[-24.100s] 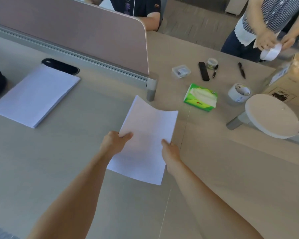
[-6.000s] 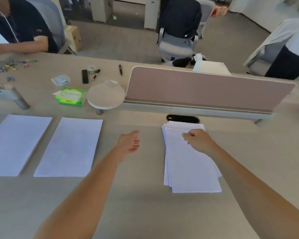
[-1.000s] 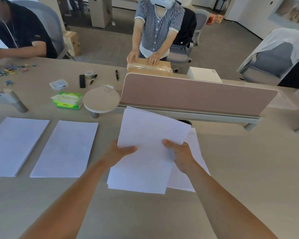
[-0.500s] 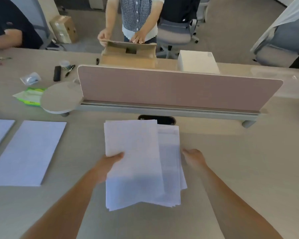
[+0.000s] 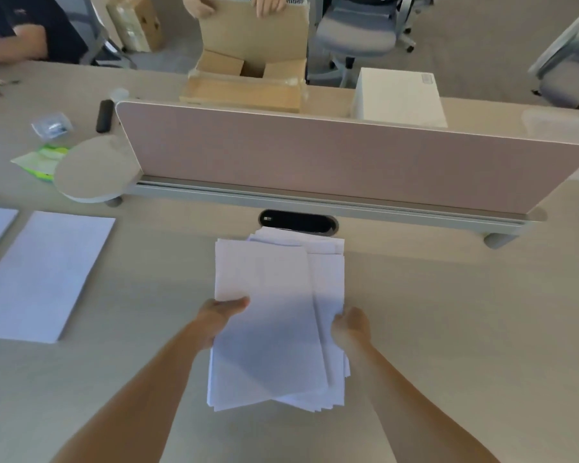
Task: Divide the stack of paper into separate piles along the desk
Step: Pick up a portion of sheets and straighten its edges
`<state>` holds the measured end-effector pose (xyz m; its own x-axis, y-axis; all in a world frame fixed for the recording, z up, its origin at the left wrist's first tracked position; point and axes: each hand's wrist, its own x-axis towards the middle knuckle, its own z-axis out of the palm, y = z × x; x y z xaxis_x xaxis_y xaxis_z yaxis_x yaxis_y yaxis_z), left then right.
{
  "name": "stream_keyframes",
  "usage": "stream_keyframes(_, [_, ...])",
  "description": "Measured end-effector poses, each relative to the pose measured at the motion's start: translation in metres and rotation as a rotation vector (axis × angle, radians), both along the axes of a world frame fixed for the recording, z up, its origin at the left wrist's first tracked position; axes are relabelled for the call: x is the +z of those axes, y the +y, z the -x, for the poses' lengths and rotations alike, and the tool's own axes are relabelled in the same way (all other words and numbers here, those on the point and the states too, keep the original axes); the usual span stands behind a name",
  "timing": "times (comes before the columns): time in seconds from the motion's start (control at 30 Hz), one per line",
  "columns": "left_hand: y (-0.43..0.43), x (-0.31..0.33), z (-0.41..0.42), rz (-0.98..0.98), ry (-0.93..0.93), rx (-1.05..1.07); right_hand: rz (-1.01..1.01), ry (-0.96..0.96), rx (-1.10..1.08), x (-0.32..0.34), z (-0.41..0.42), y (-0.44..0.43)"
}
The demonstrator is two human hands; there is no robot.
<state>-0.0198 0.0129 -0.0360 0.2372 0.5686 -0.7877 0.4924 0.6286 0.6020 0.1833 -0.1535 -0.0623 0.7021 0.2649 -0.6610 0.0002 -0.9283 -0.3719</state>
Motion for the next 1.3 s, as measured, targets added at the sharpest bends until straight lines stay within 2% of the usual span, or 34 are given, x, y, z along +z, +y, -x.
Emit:
stream_keyframes(0.27, [-0.01, 0.002, 0.061, -0.004, -0.02, -0.01, -0.058, 0.036, 0.061, 0.002, 0.044, -0.011])
stream_keyframes(0.5, [0.006, 0.007, 0.183, -0.044, 0.066, -0.014, -0.095, 0.115, 0.262, 0.009, 0.153, 0.016])
stream_keyframes(0.7, [0.011, 0.008, 0.269, -0.116, 0.135, 0.07, -0.122, 0.148, 0.358, 0.009, 0.236, 0.041])
stream_keyframes(0.8, [0.015, 0.007, 0.294, -0.128, 0.121, 0.058, -0.108, 0.195, 0.324, 0.012, 0.257, 0.049])
stream_keyframes(0.9, [0.016, 0.021, 0.295, -0.162, 0.089, 0.034, -0.122, 0.207, 0.242, 0.028, 0.261, 0.053])
stream_keyframes(1.03, [0.017, 0.046, 0.28, -0.261, 0.003, -0.018, -0.173, 0.116, 0.284, 0.065, 0.25, 0.058])
stream_keyframes(1.17, [0.02, 0.083, 0.255, -0.326, -0.116, -0.188, -0.316, 0.175, 0.288, 0.101, 0.231, 0.06])
stream_keyframes(1.3, [0.02, 0.127, 0.224, -0.405, -0.252, -0.375, -0.486, 0.261, 0.118, 0.138, 0.219, 0.045])
